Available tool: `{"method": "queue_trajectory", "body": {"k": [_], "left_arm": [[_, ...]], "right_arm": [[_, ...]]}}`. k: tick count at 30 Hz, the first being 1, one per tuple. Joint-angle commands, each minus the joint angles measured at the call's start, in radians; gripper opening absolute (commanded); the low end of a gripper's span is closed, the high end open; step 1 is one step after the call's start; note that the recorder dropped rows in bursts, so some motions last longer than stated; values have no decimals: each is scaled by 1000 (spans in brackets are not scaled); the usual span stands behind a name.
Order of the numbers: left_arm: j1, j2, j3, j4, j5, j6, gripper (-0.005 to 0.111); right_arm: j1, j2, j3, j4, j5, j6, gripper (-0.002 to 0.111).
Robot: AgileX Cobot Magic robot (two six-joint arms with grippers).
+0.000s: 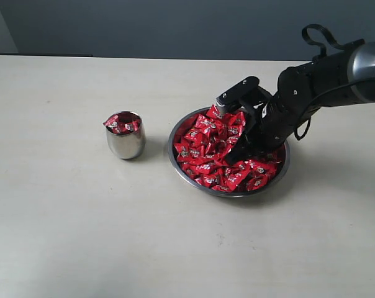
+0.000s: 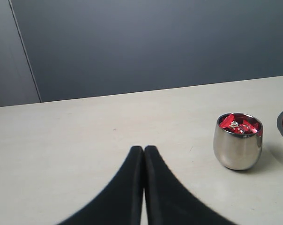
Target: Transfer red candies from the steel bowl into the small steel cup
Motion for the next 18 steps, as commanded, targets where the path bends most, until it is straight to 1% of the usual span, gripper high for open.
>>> {"method": "queue_trajectory", "body": {"k": [1, 5, 6, 7, 12, 14, 18], "left_arm": [[-3, -4, 4, 1, -7, -1, 0], [-3, -4, 4, 1, -7, -1, 0], [-3, -4, 4, 1, -7, -1, 0], [-3, -4, 4, 1, -7, -1, 0], [-3, -4, 4, 1, -7, -1, 0], [-3, -4, 4, 1, -7, -1, 0], [-3, -4, 4, 1, -5, -1, 0]], "right_arm": [[-1, -29, -3, -8, -4, -7, -1], [-1, -54, -3, -8, 4, -7, -1], [-1, -54, -3, -8, 6, -7, 1], [-1, -51, -3, -8, 6, -7, 4], [-1, -8, -3, -8, -19, -7, 33], [-1, 8, -12, -8, -22, -7, 38], [-1, 25, -24, -8, -26, -7, 38]]}}
